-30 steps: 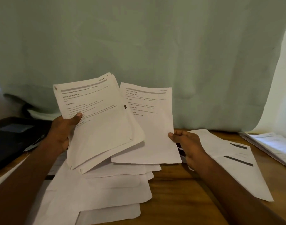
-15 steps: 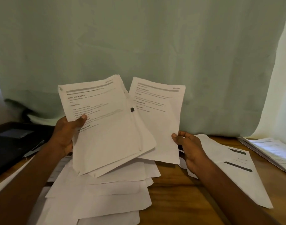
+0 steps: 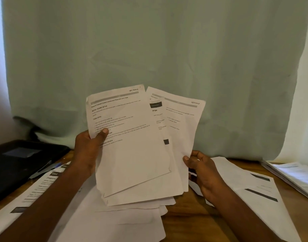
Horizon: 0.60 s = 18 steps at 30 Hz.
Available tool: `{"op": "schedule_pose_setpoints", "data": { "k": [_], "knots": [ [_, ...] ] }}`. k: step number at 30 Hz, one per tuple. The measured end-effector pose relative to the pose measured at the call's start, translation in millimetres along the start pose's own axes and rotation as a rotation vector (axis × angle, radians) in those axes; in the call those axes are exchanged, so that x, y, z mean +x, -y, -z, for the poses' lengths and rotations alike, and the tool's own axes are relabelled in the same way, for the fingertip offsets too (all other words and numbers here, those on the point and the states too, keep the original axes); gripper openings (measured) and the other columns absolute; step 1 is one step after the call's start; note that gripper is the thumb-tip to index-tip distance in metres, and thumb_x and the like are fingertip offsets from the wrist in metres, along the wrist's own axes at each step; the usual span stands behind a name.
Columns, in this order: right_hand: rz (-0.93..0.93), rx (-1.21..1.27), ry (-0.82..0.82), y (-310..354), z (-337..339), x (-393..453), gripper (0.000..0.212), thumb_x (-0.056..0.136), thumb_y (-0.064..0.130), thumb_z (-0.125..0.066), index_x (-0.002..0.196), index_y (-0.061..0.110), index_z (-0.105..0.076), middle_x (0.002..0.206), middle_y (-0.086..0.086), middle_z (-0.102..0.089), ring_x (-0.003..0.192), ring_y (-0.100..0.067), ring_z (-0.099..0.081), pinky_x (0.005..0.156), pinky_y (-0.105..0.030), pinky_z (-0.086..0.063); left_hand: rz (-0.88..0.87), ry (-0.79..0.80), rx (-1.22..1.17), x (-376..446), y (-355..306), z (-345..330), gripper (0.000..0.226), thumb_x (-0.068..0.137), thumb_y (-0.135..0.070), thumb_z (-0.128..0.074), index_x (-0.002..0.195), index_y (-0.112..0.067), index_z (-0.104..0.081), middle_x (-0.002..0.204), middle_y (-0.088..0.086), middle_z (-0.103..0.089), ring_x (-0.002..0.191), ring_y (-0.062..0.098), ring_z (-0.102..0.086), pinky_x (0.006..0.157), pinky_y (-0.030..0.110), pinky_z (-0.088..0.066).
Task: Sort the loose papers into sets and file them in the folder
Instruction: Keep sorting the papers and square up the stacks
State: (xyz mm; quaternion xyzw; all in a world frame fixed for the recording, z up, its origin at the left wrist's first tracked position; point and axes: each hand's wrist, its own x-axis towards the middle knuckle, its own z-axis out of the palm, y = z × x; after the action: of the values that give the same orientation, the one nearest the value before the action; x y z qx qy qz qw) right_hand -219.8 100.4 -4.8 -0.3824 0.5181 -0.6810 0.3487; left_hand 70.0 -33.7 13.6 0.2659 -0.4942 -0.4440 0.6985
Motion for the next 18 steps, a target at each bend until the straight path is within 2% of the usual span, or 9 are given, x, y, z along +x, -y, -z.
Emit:
{"op": "schedule_pose_setpoints", "data": {
  "k": [10,12,15,17,18],
  "knots": [
    [-0.013,-0.102,0.070,-2.6,-1.1,2.1,0.014,0.097,0.020,-0.066,0.111,0.018,-0.067,0.105,-0.003,-0.076,0.096,-0.025,-0.071,0.067,-0.029,-0.058,0.020,-0.008,-0.022,0.3,-4.5,-1.6,0.036,0.093,-0.007,-0.071,0.128,-0.010,-0.068,0.111,-0.002,-0.075,0.099,0.017,-0.074,0.082,0.030,-0.059],
    [-0.030,-0.133,0.132,-2.2,-0.2,1.8,0.019,0.098,0.021,-0.066,0.116,0.018,-0.068,0.108,-0.003,-0.077,0.100,-0.026,-0.072,0.075,-0.033,-0.060,0.040,0.003,-0.040,0.5,-4.3,-1.3,0.036,0.093,-0.006,-0.070,0.129,-0.011,-0.067,0.112,-0.001,-0.075,0.100,0.017,-0.073,0.087,0.035,-0.058],
    [-0.063,-0.182,0.243,-6.0,-1.3,2.1,0.024,0.101,0.023,-0.061,0.123,0.018,-0.069,0.113,-0.002,-0.077,0.109,-0.029,-0.070,0.092,-0.041,-0.058,0.110,0.089,-0.051,3.8,1.6,0.2,0.040,0.090,-0.006,-0.072,0.129,-0.012,-0.067,0.120,0.005,-0.074,0.111,0.026,-0.070,0.100,0.045,-0.053],
    [-0.094,-0.130,0.253,-8.3,-5.2,2.1,0.031,0.101,0.033,-0.058,0.124,0.017,-0.069,0.114,-0.005,-0.076,0.110,-0.029,-0.070,0.091,-0.041,-0.058,0.148,0.153,-0.022,2.8,7.4,0.0,0.041,0.085,-0.009,-0.076,0.125,-0.013,-0.070,0.121,0.005,-0.074,0.114,0.028,-0.070,0.103,0.047,-0.052],
    [-0.131,-0.070,0.245,-8.7,-7.5,1.9,0.037,0.099,0.042,-0.058,0.126,0.019,-0.068,0.114,-0.005,-0.076,0.108,-0.028,-0.071,0.088,-0.041,-0.058,0.157,0.166,0.003,1.6,10.1,-0.8,0.037,0.085,-0.008,-0.076,0.121,-0.014,-0.071,0.117,0.003,-0.076,0.111,0.027,-0.071,0.098,0.044,-0.055]
  ]
}}
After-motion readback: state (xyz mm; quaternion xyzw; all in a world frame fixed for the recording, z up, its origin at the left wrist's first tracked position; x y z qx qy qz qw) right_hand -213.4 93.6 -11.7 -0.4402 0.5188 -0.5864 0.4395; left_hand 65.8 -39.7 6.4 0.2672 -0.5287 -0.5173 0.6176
